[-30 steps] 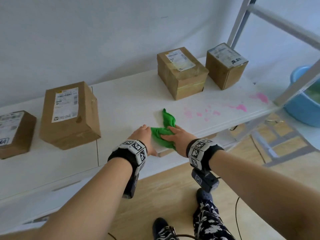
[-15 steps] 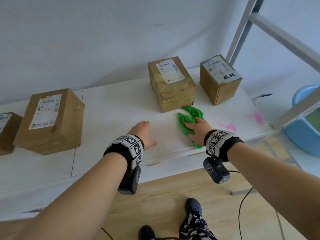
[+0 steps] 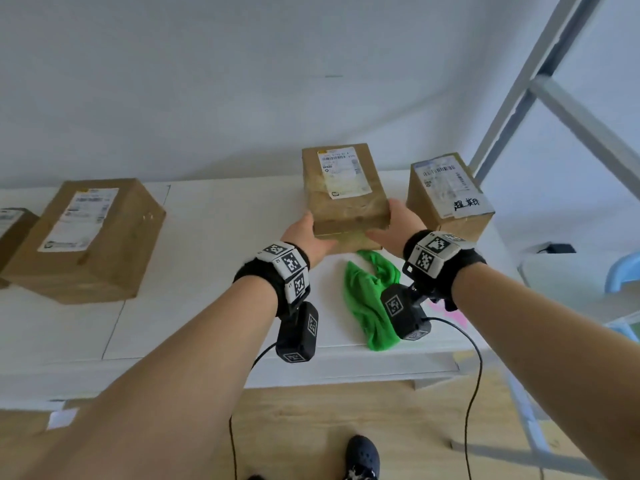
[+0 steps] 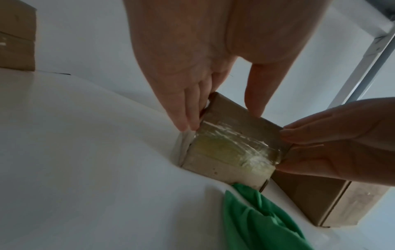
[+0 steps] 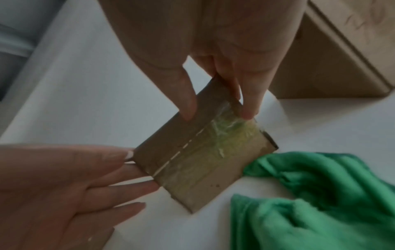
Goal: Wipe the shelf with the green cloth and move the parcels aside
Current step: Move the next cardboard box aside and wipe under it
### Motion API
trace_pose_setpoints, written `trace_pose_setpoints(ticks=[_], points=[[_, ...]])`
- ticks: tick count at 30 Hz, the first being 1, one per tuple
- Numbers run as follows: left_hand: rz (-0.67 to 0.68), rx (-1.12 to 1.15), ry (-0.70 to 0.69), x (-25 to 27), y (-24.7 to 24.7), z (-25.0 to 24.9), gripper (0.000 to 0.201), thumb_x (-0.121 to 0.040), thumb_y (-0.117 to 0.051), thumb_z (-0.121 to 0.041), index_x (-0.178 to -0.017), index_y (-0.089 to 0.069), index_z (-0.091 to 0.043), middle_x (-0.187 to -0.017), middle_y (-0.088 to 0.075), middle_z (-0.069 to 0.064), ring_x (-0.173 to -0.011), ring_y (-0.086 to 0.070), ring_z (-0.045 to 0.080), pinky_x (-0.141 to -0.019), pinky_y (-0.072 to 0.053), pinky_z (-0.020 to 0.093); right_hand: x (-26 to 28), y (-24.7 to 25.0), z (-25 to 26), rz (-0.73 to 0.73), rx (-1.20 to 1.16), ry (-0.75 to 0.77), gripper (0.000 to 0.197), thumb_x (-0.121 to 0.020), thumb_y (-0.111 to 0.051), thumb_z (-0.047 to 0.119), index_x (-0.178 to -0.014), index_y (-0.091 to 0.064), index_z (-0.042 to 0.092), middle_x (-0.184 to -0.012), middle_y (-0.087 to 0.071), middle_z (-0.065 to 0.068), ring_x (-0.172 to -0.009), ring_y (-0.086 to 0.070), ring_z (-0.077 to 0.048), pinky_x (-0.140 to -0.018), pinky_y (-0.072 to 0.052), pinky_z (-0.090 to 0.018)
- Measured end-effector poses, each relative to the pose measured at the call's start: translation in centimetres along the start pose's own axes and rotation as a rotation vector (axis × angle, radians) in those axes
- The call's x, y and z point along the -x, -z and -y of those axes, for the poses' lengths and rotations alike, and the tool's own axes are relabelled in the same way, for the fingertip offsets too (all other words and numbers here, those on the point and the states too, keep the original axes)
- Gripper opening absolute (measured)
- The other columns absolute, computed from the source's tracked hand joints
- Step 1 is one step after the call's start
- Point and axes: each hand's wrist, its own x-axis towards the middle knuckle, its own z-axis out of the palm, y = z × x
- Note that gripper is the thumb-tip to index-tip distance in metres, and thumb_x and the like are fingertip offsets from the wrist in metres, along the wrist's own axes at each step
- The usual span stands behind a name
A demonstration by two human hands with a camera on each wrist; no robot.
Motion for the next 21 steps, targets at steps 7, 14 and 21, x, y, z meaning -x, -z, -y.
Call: trace_pose_setpoints(ticks=[7,14,21], points=[[-0.067,0.02,0.01,1.8,2.7,2.1,0.063,-0.08,-0.071,-0.026,-0.135,-0.044,-0.01,-0.13,-0.06,0.009,-0.118,-0.059,0.028,-0.102,-0.048,0.041,2.0,-2.3,2.7,-0.005,-0.035,0.091,0.054,-0.085,-0.064,0.019,-0.131,-0.041,0.007,-0.122,-0.06,-0.011,-0.112,-0.058,-0.029,-0.083,-0.042,-0.027],[-0.148,0.031,0.0,5.8,8.7,7.0,0.05,-0.083,-0.069,-0.022,-0.129,-0.052,-0.013,-0.128,-0.061,0.006,-0.119,-0.058,0.024,-0.102,-0.044,0.03,5.3,-7.1,8.2,0.044,-0.137,0.15,0.052,-0.084,-0.062,0.014,-0.132,-0.043,0.009,-0.12,-0.062,-0.011,-0.107,-0.06,-0.028,-0.08,-0.044,-0.027],[-0.125,0.014,0.038,8.1,12.3,11.8,0.049,-0.083,-0.069,-0.021,-0.128,-0.053,-0.012,-0.127,-0.062,0.006,-0.119,-0.057,0.023,-0.099,-0.042,0.028,8.4,-11.7,11.9,0.079,-0.169,0.107,0.053,-0.084,-0.062,0.012,-0.133,-0.042,0.01,-0.125,-0.06,-0.009,-0.115,-0.057,-0.028,-0.084,-0.042,-0.025]])
